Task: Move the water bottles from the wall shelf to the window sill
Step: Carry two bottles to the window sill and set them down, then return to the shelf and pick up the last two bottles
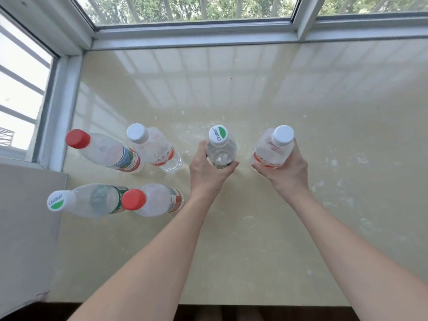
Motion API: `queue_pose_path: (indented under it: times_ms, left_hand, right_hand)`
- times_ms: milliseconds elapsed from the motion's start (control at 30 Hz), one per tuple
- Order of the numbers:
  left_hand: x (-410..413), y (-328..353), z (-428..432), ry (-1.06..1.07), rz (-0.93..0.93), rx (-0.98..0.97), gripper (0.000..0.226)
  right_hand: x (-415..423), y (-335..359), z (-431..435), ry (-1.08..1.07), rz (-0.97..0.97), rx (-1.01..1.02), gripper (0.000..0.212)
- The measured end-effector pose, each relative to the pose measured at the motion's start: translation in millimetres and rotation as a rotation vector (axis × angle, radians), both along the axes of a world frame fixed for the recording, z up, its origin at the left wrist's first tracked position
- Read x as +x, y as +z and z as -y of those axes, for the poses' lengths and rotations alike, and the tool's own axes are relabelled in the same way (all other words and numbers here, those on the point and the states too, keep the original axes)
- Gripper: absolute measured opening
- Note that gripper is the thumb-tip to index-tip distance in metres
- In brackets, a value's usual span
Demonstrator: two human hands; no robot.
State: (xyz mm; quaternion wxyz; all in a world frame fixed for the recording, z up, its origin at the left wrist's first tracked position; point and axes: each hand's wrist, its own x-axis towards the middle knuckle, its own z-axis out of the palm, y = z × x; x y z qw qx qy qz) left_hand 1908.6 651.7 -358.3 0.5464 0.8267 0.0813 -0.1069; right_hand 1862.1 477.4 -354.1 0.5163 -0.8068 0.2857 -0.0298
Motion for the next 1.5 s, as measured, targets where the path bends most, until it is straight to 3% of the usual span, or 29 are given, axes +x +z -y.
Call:
queue_pose_path:
  times_ms: [133, 267, 367, 467, 667, 933, 1200, 1500]
  left_hand:
    - [-2, -4, -1, -0.004, -0.049, -0.011, 0.066]
    - [-19, 3, -13, -0.079, -0.193, 0.136, 0.088]
    - [-40, 15, -23, -0.167, -0.284, 0.323, 0.096]
    - [-67, 38, -27, -0.354, -0.343, 0.59, 0.092]
    - [-95, 107, -15, -0.58, 0.018, 0.851, 0.074]
    - [-82, 232, -12, -0.527, 0.412, 0.837, 0.066]
    - [-59, 346, -19, -0.412, 0.694, 0.899, 0.072]
    - [-50, 399, -18, -0.448, 0.834, 0.921, 0.073]
  right_hand:
    - [-2, -2, 2, 0.026, -0.007, -0.006, 0.076]
    - [-18, -4, 12, 0.118, -0.088, -0.086, 0.096]
    - [-36, 10, 22, 0.249, -0.324, -0.399, 0.083]
    - [-56, 33, 27, 0.352, -0.383, -0.657, 0.062]
    - [-82, 97, 32, 0.433, -0.259, -0.83, 0.047]
    - [-83, 223, 30, 0.415, -0.026, -1.004, 0.045]
    - [-61, 344, 20, 0.296, 0.188, -1.079, 0.049]
    - [-66, 395, 2, 0.267, 0.245, -1.138, 0.051]
